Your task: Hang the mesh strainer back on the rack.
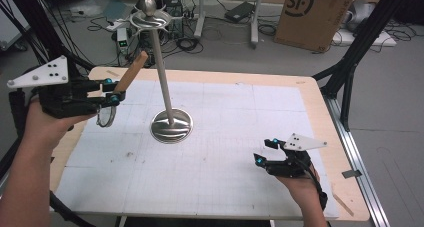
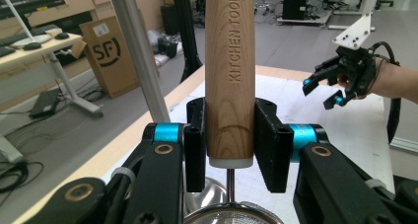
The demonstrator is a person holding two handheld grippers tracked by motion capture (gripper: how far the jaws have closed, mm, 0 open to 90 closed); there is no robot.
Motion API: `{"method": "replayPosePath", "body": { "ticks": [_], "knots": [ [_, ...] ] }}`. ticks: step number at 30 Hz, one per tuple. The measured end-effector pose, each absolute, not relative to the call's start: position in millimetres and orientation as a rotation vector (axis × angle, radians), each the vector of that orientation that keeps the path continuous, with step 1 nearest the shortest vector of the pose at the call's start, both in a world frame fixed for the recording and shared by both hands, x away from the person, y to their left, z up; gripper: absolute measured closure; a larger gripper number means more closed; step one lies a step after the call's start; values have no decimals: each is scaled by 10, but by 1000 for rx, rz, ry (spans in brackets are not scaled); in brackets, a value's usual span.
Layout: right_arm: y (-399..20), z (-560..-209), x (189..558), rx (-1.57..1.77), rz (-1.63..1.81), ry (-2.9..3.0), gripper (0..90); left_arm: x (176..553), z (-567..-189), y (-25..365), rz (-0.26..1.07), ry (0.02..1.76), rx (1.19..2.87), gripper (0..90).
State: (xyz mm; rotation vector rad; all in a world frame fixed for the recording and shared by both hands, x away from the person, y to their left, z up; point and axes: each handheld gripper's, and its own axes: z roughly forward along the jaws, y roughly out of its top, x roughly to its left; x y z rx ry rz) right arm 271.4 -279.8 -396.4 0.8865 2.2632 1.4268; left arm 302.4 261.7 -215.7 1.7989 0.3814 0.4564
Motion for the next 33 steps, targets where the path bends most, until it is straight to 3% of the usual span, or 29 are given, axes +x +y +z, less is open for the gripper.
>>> {"method": "replayPosePath", "body": {
  "ticks": [11,33],
  "knots": [
    [-2798,-3962,2710,888,1430,2266,333,3069,-1963,2705,512,408,1771,688],
    [-2804,-3976,2718,887,1434,2266,333,3275,-1935,2633,559,502,1772,688]
  ]
}}
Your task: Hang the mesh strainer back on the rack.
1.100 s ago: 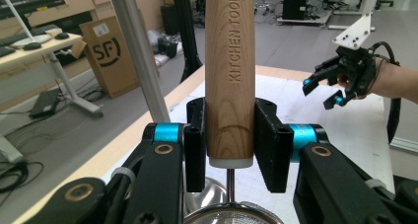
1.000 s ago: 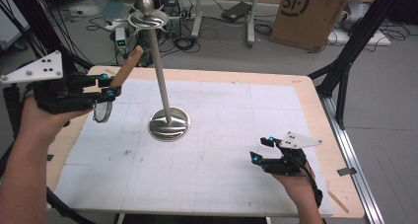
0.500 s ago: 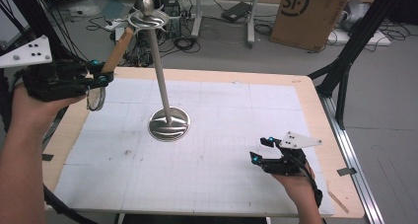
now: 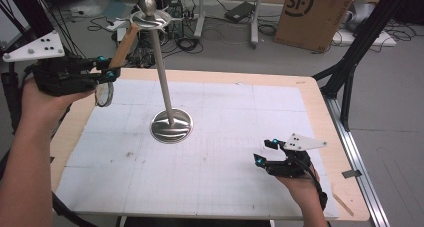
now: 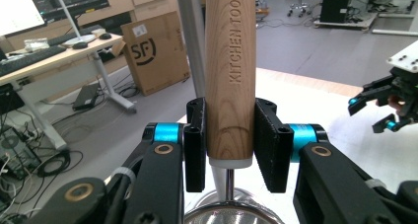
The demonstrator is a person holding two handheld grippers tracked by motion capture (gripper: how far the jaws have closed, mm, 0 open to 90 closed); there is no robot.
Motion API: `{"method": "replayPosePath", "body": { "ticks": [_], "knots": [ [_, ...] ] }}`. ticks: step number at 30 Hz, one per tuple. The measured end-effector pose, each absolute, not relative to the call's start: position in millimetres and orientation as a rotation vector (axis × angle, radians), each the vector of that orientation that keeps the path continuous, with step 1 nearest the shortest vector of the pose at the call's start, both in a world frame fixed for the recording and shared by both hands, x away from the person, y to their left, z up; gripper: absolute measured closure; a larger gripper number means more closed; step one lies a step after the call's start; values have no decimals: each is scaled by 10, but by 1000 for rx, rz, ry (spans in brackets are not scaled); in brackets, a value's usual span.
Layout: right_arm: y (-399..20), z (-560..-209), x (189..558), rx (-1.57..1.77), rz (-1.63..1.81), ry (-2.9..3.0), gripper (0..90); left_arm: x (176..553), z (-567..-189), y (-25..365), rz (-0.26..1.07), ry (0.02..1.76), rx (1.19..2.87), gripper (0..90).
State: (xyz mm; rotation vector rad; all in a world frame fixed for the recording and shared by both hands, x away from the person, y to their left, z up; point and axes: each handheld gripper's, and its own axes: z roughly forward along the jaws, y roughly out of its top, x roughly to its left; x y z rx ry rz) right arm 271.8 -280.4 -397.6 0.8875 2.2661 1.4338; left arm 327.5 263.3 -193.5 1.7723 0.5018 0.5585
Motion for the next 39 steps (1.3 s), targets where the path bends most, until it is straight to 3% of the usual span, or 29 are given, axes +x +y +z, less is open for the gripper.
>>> {"method": "replayPosePath", "body": {
  "ticks": [39],
  "knots": [
    [-2846,-3954,2703,894,1440,2257,333,3568,-2189,2353,513,603,1777,683]
  ]
}}
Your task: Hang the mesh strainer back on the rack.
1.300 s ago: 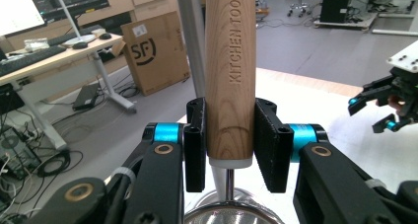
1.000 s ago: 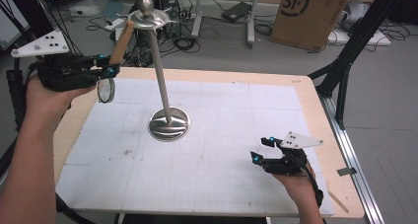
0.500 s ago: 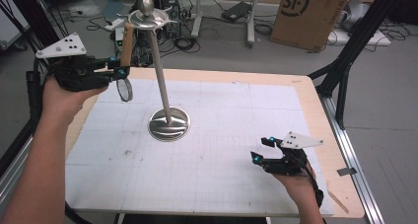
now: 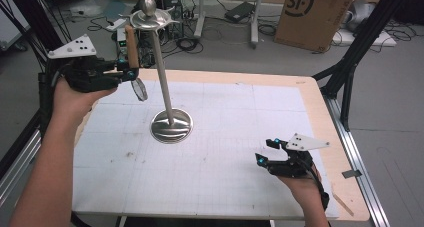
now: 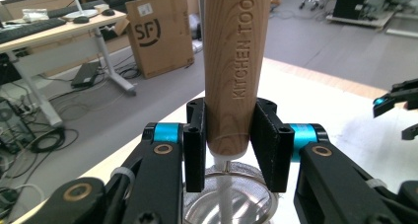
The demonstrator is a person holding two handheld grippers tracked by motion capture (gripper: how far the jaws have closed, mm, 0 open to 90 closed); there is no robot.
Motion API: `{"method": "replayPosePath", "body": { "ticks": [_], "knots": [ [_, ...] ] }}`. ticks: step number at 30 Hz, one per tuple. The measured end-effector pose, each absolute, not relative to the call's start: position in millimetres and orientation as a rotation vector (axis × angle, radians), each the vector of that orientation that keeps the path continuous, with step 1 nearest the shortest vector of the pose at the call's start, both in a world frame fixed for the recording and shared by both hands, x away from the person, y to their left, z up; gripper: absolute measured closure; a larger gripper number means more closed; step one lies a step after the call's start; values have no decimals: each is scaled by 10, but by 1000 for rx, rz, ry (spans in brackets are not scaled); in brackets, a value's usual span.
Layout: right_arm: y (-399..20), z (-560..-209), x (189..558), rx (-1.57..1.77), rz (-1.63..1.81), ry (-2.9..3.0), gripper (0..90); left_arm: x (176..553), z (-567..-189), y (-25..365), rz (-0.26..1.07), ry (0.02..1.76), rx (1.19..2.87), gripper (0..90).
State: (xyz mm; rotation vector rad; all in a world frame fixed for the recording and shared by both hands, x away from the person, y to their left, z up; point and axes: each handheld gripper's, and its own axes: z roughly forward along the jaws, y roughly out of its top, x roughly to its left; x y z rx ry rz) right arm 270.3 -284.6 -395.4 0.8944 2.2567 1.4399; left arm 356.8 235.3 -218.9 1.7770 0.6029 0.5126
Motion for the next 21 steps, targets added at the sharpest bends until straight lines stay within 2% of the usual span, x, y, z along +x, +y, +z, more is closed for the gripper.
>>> {"method": "replayPosePath", "body": {
  "ticks": [4,7,21],
  "knots": [
    [-2854,-3952,2700,892,1443,2254,333,3585,-2223,2338,498,603,1766,676],
    [-2849,-3950,2699,895,1446,2252,333,3589,-2242,2327,494,614,1768,617],
    [-2829,-3956,2703,886,1438,2264,333,3488,-2349,2492,497,643,1747,474]
  ]
}}
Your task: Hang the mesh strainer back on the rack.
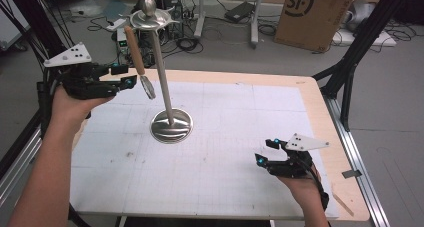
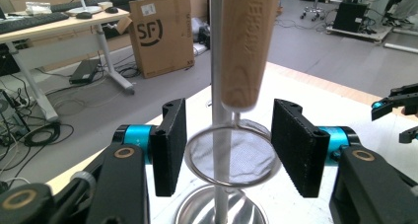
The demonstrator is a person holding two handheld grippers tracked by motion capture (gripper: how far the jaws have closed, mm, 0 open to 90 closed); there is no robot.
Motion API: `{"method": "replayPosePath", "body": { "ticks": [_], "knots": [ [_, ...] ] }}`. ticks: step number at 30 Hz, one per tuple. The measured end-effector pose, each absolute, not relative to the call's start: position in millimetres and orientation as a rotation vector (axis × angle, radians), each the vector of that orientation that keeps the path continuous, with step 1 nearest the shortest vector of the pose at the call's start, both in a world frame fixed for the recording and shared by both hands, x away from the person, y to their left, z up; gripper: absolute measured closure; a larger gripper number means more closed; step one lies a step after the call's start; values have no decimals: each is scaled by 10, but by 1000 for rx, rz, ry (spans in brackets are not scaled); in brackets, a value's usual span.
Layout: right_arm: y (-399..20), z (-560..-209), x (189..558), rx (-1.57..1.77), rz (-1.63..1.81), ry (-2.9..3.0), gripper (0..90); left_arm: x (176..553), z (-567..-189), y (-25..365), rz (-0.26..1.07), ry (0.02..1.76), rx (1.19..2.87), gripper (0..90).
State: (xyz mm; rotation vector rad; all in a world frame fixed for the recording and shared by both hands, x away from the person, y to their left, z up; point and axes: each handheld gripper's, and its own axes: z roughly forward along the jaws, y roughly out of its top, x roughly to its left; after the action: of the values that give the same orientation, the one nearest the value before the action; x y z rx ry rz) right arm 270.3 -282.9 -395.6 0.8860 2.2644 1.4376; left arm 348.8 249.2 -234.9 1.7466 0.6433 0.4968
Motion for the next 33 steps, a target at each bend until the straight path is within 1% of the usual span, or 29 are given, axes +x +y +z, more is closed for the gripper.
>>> {"method": "replayPosePath", "body": {
  "ticks": [12,17,33],
  "knots": [
    [-2807,-3962,2701,891,1433,2270,333,3321,-2447,2539,505,643,1755,370],
    [-2811,-3961,2704,887,1433,2267,333,3257,-2502,2509,504,627,1777,341],
    [-2815,-3969,2706,886,1433,2268,333,3113,-2777,2331,426,576,1803,283]
  ]
}}
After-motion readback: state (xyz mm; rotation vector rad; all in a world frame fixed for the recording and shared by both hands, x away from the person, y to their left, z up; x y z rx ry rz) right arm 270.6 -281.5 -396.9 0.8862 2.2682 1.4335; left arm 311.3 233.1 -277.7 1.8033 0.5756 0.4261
